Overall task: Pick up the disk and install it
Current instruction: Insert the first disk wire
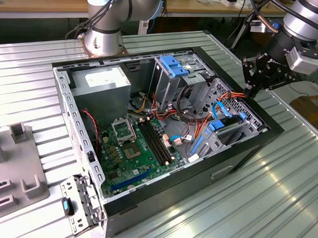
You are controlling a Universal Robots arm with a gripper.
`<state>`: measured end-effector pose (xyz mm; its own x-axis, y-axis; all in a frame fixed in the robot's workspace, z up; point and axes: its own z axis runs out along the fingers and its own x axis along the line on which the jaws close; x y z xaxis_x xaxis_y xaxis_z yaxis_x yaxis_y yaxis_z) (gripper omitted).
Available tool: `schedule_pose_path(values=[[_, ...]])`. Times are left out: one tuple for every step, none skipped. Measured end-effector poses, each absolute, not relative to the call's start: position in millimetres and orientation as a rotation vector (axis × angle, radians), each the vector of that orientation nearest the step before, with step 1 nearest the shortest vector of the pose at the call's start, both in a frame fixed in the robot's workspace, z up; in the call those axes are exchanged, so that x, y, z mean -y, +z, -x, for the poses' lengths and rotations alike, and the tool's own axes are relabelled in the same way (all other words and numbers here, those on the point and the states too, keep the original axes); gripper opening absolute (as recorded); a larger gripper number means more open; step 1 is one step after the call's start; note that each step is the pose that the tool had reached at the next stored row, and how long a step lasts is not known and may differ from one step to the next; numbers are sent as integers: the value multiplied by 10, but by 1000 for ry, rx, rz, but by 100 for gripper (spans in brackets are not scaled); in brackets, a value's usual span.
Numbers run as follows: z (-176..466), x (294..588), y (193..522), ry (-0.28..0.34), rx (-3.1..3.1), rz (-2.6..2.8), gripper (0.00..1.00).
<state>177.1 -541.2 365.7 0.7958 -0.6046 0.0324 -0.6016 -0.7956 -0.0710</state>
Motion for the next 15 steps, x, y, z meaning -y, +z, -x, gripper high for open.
schedule_pose_path(values=[[-1771, 5412, 3690, -83, -983, 2923, 18], [-1771, 5412, 3740, -83, -983, 2923, 18], [-1772, 5412, 3779, -83, -983, 2923, 18], [-1771, 5413, 3795, -83, -983, 2923, 18], [-1772, 5412, 3796, -83, -982, 2923, 18], [-1769, 5412, 3799, -83, -983, 2923, 18], [-1750, 5411, 3800, -83, -986, 2923, 18], [-1721, 5412, 3798, -83, -992, 2920, 18], [-1707, 5412, 3798, -83, -996, 2919, 18], [-1687, 5412, 3798, -83, -1004, 2916, 18], [-1671, 5412, 3797, -84, -1013, 2914, 18], [-1646, 5412, 3796, -84, -1032, 2907, 18], [-1631, 5412, 3795, -85, -1042, 2904, 18], [-1597, 5412, 3792, -85, -1068, 2895, 18], [-1579, 5412, 3791, -86, -1090, 2887, 18]])
